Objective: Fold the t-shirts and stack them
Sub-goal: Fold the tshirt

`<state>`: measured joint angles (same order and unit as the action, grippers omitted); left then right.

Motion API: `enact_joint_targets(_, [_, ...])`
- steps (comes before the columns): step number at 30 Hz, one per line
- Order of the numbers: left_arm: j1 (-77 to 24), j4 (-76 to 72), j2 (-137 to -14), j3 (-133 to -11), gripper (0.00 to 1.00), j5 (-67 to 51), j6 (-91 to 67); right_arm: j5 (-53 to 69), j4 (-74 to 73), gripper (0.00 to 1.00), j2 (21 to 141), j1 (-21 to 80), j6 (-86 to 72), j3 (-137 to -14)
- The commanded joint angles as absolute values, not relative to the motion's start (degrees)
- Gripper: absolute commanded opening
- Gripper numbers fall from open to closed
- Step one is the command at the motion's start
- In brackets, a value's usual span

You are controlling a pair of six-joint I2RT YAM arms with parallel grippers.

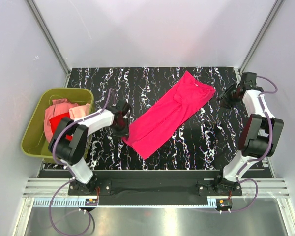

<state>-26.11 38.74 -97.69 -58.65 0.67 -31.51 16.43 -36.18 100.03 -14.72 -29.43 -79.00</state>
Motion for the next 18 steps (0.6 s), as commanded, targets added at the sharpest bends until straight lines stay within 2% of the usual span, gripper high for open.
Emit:
enact_joint_targets(1, [-28.55,40.95,-93.26,-56.51,0.45,1.66,-34.62,20.03,-29.2,0.46,98.78,-14.5,-30.93,-78.4])
enact_joint_targets(4, [-29.62,42.27,-89.83,-58.18,0.54,2.02,-34.28,23.81,-22.34,0.46,101.42,-14.5,-32.86,-76.91])
enact_joint_targets(9, [-33.82,43.94,-87.45,-64.32,0.54,2.55,-30.77,27.68,-11.98,0.44,108.62,-14.5,-36.65,-75.76])
enact_joint_targets(12, [-37.25,42.99,-87.63,-65.48,0.54,0.36,-29.1,31.53,-5.04,0.33,113.02,-14.5,-39.37,-76.37])
enact_joint_targets(13, [-37.96,40.98,-87.54,-65.04,0.54,-3.82,-29.0,32.68,-3.36,0.25,114.25,-14.5,-41.29,-76.81])
enact_joint_targets(14, [-38.66,39.83,-87.71,-64.43,0.54,-5.43,-29.26,34.78,-2.38,0.22,117.04,-14.5,-42.09,-78.3])
enact_joint_targets(18, [-42.44,35.86,-89.2,-60.04,0.54,-10.02,-31.72,34.81,-3.42,0.19,122.86,-14.5,-42.89,-82.87])
